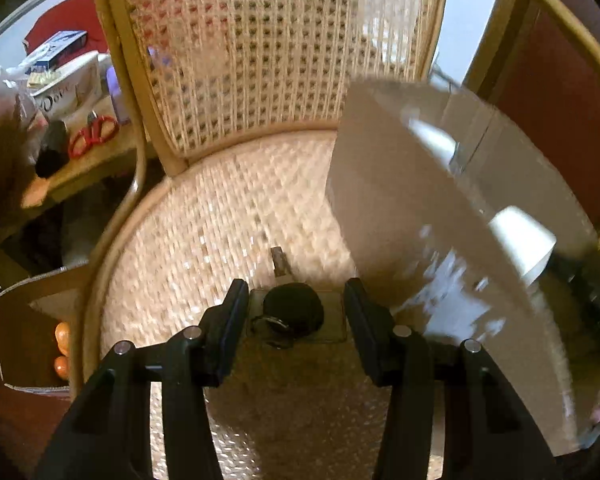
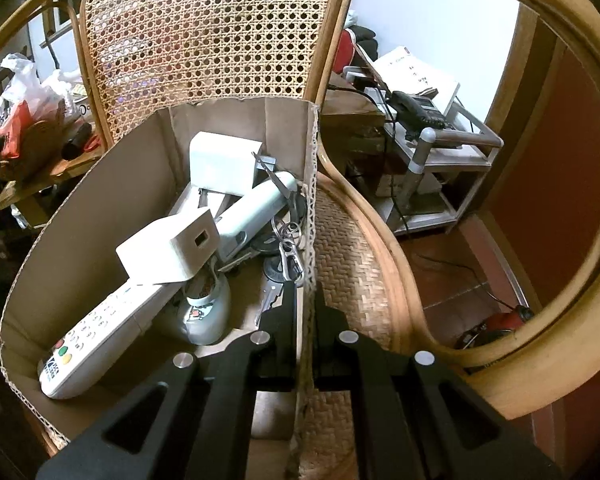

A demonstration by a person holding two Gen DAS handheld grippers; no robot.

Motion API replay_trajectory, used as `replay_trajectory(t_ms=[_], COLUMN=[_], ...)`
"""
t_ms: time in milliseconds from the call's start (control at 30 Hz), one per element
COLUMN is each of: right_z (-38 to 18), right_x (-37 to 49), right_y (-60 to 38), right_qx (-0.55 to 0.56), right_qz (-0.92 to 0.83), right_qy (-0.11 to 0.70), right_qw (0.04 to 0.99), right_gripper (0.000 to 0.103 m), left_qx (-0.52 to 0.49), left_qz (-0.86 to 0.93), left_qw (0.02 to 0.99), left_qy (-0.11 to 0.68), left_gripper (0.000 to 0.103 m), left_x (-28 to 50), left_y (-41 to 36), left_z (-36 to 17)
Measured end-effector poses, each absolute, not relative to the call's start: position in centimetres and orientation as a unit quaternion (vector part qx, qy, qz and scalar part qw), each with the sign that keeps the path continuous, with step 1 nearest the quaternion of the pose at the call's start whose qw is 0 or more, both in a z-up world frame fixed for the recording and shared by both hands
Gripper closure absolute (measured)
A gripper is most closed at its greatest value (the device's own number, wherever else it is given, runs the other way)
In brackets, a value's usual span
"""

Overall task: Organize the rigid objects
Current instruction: 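Grasp the small white charger with the left gripper, then carry the charger into the box and open the left gripper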

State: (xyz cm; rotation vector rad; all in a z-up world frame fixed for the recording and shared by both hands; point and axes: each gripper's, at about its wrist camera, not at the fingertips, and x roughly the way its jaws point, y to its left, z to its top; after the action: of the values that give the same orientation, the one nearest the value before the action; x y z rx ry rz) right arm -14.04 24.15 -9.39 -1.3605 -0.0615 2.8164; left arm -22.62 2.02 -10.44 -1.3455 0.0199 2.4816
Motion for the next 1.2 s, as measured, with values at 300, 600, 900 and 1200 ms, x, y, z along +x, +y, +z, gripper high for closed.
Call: replay_trajectory(t_ms=[300,600,900,1200], right_z=[-9.4,-9.4,-9.4,-9.3], right_x=[-14.0,-14.0,-14.0,-14.0], right_y=[24.3,24.2,24.2,24.0], right_qx=[-0.436,-0.436,-0.436,-0.436], right_qz=[0.9,0.9,0.9,0.9], right_qy=[-0.018,-0.018,-0.017,-0.019], right_qw=[0.009,0.01,0.01,0.01], right_gripper=[0.095,0.095,0.095,0.094], left_qx=[-0.421,-0.379,-0.399,-0.415], left_qz=[0.888,0.895,0.872,0.859], left_qw=[0.183,0.231,0.28,0.29], left_qy=[0.002,0.03,0.055,0.068], left_gripper=[0.055,0.055,0.055,0.055], left_x=[-21.9,-20.0,-19.3,-19.5], left_y=[2.8,7.2,12.3,14.0], left_z=[-5.0,-2.2,-3.4,-4.9])
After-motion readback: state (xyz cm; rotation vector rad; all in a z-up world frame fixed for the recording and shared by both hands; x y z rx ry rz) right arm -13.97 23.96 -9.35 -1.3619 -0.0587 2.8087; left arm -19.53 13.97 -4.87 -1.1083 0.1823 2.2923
